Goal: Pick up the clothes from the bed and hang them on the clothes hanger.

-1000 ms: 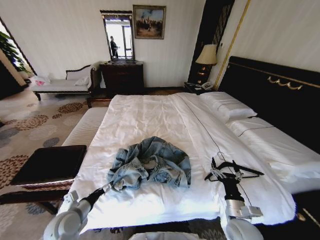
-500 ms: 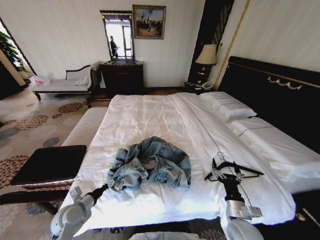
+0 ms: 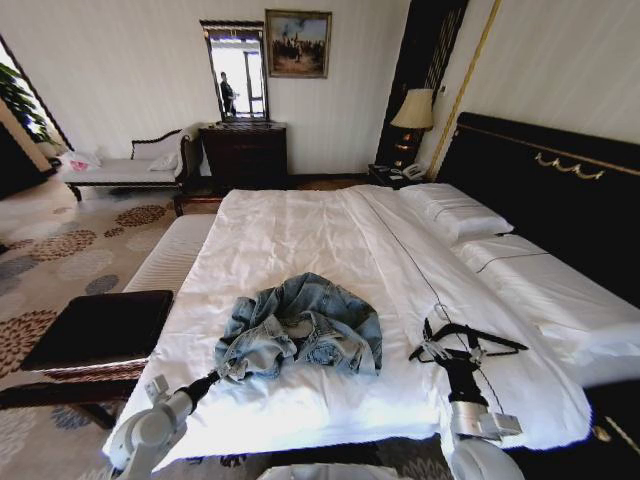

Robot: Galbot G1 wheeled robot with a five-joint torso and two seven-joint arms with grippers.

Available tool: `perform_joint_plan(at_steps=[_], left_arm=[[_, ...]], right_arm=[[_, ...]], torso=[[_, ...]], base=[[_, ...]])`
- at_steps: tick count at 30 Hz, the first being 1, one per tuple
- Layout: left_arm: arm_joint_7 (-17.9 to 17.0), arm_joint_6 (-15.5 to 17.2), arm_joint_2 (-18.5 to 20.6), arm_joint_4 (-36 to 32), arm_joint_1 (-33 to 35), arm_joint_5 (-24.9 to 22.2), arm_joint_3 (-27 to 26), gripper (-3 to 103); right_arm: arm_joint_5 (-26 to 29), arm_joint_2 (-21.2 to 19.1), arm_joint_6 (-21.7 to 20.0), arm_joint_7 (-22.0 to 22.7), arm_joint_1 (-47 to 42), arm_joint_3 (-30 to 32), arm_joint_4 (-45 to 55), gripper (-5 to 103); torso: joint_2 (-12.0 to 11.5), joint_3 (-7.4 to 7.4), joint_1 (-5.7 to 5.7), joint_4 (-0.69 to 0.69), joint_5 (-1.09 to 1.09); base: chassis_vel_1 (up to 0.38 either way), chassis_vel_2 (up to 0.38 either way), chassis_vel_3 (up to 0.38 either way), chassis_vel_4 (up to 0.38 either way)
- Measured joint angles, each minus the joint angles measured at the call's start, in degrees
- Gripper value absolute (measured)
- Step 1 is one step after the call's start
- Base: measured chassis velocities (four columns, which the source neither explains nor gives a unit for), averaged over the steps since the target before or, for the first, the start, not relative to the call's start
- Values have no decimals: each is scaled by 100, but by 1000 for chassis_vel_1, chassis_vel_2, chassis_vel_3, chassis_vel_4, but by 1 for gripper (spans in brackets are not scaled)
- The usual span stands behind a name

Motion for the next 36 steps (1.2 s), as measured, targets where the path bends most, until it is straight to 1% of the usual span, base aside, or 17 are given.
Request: perform_joint_plan(at_steps=[1, 5, 6, 9, 10, 11, 12, 14, 15, 16, 19, 20, 23, 25, 26, 30, 36], left_arm=[[0, -1, -3, -4, 1, 0, 6, 68], [-20, -3, -34, 0, -6, -12, 29, 46], [-20, -3, -34, 0, -6, -12, 29, 46], [-27, -5, -60, 26, -26, -52, 41, 30], [-27, -5, -60, 26, -26, -52, 41, 30], [-27, -6, -66, 36, -32, -66, 42, 25], [-27, -7, -69, 44, -35, -71, 42, 25], [-27, -8, -74, 75, -41, -76, 40, 15], [-27, -8, -74, 75, -41, -76, 40, 15], [-27, -9, -76, 124, -51, -74, 31, 10], [-24, -12, -74, 258, -63, -49, 17, 7], [-24, -12, -74, 258, -63, -49, 17, 7], [2, -47, -99, 273, -49, -6, 23, 7], [3, -53, -108, 264, -45, 4, 26, 7], [9, -80, -142, 198, -18, 90, 34, 7], [34, -178, -145, 207, 25, 311, -5, 7], [120, -362, -124, 324, 87, 541, -64, 7]], right_arm=[[1, -2, -11, 22, 4, -1, -6, 100], [47, -22, -111, 138, 16, -20, -24, 100], [47, -22, -111, 138, 16, -20, -24, 100], [162, -99, -273, 260, 37, -61, -50, 100], [162, -99, -273, 260, 37, -61, -50, 100], [252, -144, -365, 293, 40, -91, -52, 100], [342, -183, -441, 305, 37, -115, -51, 100], [578, -292, -658, 337, 13, -197, -7, 100], [578, -292, -658, 337, 13, -197, -7, 100], [775, -424, -835, 379, -10, -298, 34, 100], [1192, -819, -1099, 367, -31, -559, 57, 100], [1192, -819, -1099, 367, -31, -559, 57, 100], [1598, -1265, -1191, 41, -23, -833, 7, 100], [1662, -1370, -1195, -41, -13, -917, -32, 100], [1621, -1693, -1194, -273, 180, -1309, -444, 100], [1407, -1759, -1153, -273, 487, -1616, -889, 100], [1265, -1682, -1087, -135, 873, -1963, -1223, 100]], torso=[[0, 0, 0, 0, 0], [0, 0, 0, 0, 0], [0, 0, 0, 0, 0], [0, 0, 0, 0, 0], [0, 0, 0, 0, 0], [0, 0, 0, 0, 1], [0, 0, 0, 0, 0], [0, 0, 0, 0, 1], [0, 0, 0, 0, 1], [0, 0, 0, -1, 0], [0, 0, 0, 0, 0], [0, 0, 0, 0, 0], [0, 0, 0, 0, 0], [0, 0, 1, 0, 0], [0, 0, 1, -1, 0], [0, 0, 1, 0, 1], [0, 0, 1, -1, 0]], base=[[0, 0, 0, 0], [0, 0, 0, 0], [0, 0, 0, 0], [0, 0, 0, 0], [0, 0, 0, 0], [0, 0, 0, 0], [0, 0, 0, 0], [0, 0, 0, 0], [0, 0, 0, 0], [0, 0, 0, 0], [0, 0, 0, 0], [0, 0, 0, 0], [0, 0, 0, 0], [0, 0, 0, 0], [0, 0, 0, 0], [0, 0, 0, 0], [0, 0, 0, 0]])
